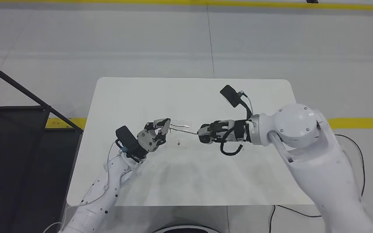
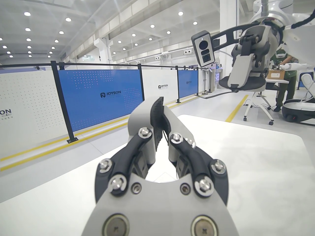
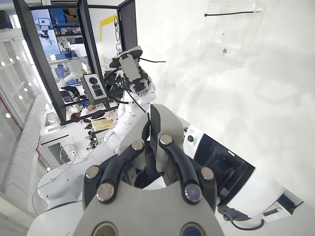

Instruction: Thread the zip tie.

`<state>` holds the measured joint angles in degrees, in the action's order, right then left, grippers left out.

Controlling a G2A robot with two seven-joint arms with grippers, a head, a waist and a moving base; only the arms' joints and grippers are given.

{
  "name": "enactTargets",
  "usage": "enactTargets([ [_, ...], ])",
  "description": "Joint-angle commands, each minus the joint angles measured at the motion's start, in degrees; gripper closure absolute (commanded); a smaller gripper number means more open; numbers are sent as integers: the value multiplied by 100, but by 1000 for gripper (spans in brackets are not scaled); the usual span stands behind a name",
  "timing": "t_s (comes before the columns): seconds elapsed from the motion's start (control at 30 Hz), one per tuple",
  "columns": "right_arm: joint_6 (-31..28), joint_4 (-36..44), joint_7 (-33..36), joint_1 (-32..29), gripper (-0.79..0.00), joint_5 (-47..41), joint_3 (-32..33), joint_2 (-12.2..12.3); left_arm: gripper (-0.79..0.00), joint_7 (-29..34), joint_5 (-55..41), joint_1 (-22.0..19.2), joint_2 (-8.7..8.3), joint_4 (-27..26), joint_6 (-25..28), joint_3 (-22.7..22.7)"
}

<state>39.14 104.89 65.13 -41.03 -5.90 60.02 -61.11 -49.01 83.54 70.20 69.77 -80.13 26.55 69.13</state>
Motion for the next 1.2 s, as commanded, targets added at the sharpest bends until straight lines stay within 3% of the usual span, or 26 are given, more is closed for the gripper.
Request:
enactTargets([
  [0.0,68,-62,-66,84,0,-31,-86,-9,0,0,0,0,0,0,0,0],
  [1.17,363,-327,-441,520,0,-448,-453,13,0,0,0,0,0,0,0,0],
])
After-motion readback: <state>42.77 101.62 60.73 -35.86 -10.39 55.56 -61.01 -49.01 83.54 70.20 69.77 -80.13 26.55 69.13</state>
